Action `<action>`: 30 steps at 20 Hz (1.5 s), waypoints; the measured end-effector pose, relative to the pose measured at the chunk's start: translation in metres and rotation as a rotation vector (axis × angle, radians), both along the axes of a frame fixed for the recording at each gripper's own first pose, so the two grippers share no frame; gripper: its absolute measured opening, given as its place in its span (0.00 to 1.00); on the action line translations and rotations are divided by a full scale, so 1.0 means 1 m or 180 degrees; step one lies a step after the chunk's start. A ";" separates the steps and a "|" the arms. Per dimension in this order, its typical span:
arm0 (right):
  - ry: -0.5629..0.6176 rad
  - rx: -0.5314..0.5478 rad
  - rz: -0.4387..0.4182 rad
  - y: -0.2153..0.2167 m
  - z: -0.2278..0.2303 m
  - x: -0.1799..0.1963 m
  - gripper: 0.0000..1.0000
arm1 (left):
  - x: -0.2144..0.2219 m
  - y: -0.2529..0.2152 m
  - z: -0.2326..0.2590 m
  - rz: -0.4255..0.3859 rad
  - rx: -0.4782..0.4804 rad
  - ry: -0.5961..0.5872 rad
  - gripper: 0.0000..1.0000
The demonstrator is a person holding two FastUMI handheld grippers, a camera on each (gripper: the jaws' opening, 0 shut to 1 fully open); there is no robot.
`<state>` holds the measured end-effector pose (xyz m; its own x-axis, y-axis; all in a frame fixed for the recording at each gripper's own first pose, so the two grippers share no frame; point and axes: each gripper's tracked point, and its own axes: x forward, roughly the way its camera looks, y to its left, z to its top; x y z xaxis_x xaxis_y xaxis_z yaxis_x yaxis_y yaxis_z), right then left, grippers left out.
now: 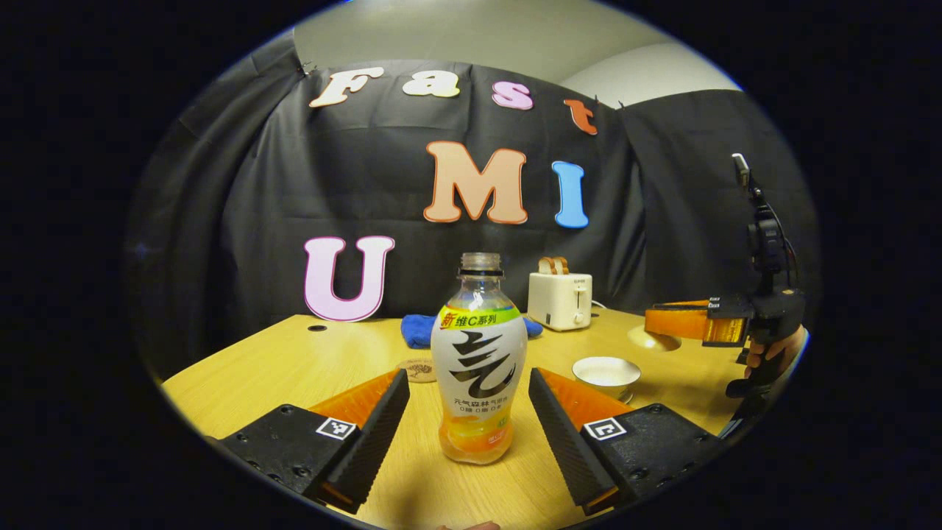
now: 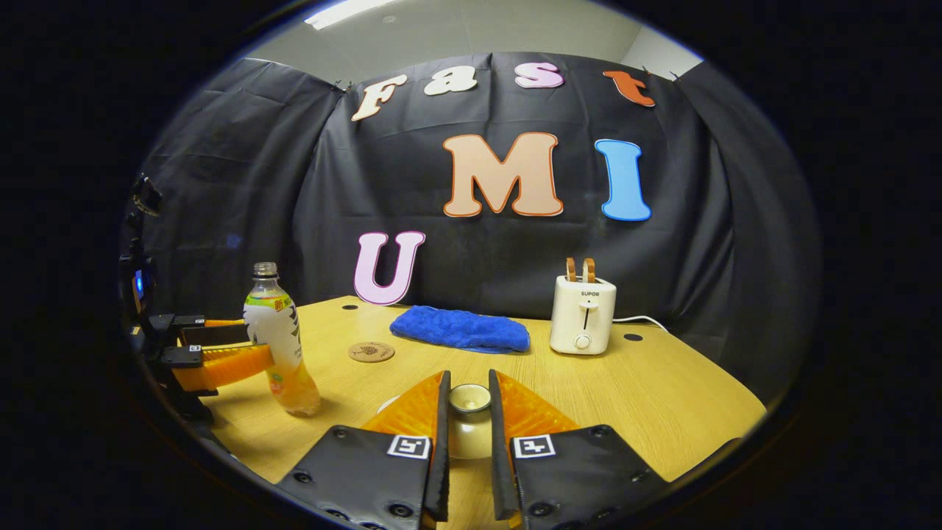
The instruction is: Open the teacup lid with one hand, grasp the water bottle and pour water into the teacup with the other hand; after pouring, place the water bottle on the coaster and then close the teacup lid.
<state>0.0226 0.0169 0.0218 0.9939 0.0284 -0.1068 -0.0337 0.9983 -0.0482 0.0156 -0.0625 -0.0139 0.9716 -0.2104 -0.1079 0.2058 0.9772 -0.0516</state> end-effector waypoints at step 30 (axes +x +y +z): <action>-0.0068 0.0049 -0.0168 -0.037 0.002 -0.018 0.27 | 0.039 -0.008 -0.016 -0.0046 0.0560 0.0366 0.58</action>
<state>0.0047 -0.0206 0.0236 0.9961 -0.0226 -0.0854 0.0198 0.9993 -0.0330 0.0551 -0.0709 -0.0302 0.9479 -0.1922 -0.2542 0.2224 0.9702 0.0958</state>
